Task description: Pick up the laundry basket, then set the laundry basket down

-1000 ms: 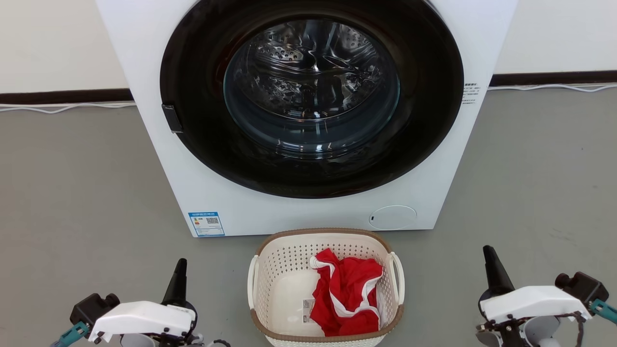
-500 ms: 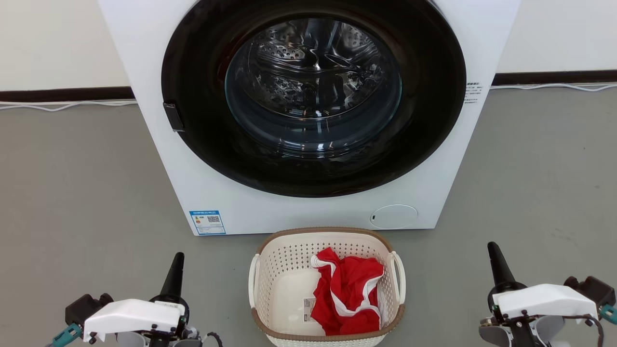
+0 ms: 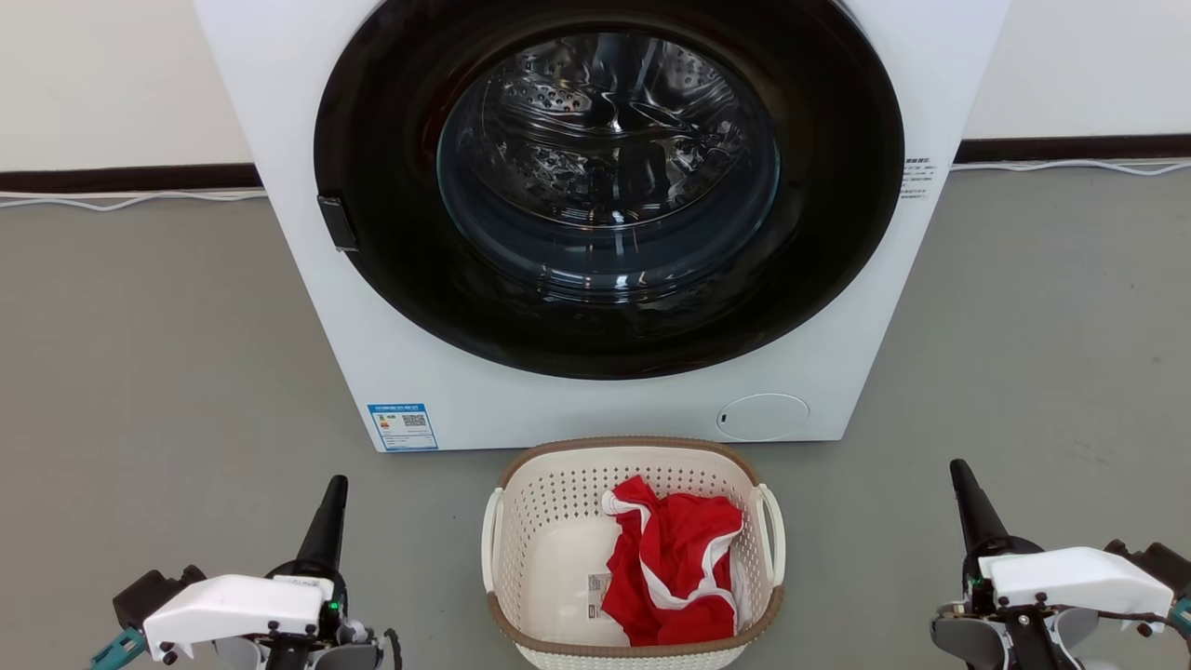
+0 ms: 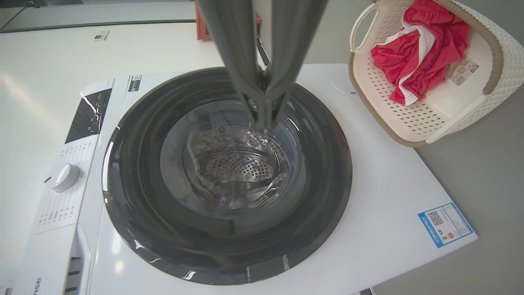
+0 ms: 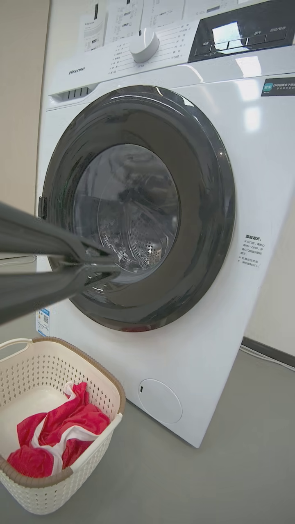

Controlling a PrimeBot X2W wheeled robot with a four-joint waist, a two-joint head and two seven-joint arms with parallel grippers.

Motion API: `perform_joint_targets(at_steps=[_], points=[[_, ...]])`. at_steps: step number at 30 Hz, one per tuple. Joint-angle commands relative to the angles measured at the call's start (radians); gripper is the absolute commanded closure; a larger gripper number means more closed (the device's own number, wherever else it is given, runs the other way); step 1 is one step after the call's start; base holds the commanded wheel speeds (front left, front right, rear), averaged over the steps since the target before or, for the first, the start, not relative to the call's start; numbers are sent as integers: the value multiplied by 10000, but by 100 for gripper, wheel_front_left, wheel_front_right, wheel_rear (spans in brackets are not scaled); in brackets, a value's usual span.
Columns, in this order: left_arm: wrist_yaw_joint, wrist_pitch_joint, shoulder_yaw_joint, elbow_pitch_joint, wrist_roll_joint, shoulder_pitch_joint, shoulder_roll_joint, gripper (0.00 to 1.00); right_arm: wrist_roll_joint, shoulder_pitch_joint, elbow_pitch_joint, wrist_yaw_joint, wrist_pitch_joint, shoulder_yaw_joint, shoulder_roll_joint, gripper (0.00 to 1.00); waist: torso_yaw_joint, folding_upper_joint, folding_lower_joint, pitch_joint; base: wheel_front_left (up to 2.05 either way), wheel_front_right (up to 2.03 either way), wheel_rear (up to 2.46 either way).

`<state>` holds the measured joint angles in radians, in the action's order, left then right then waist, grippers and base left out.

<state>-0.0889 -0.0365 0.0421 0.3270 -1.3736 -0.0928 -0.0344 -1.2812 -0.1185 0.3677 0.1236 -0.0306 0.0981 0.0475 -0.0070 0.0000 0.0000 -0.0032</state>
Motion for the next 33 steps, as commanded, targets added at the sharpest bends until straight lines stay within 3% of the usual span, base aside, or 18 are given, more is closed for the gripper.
perform_joint_targets(at_steps=[1,24,33], points=[[-128,-105,312,-364,-301,-186,-133,100,-408,-127,-417,63,-177,-113,30,100,6,0,0,5,0,0,0],[-412,-753,708,-806,-2311,-154,-157,100,-3222,102,-1213,71,-811,148,28,100,69,0,0,61,0,0,0],[-418,-766,716,-816,-2351,-154,-158,100,-3278,107,-1229,71,-823,153,27,100,70,0,0,62,0,0,0]])
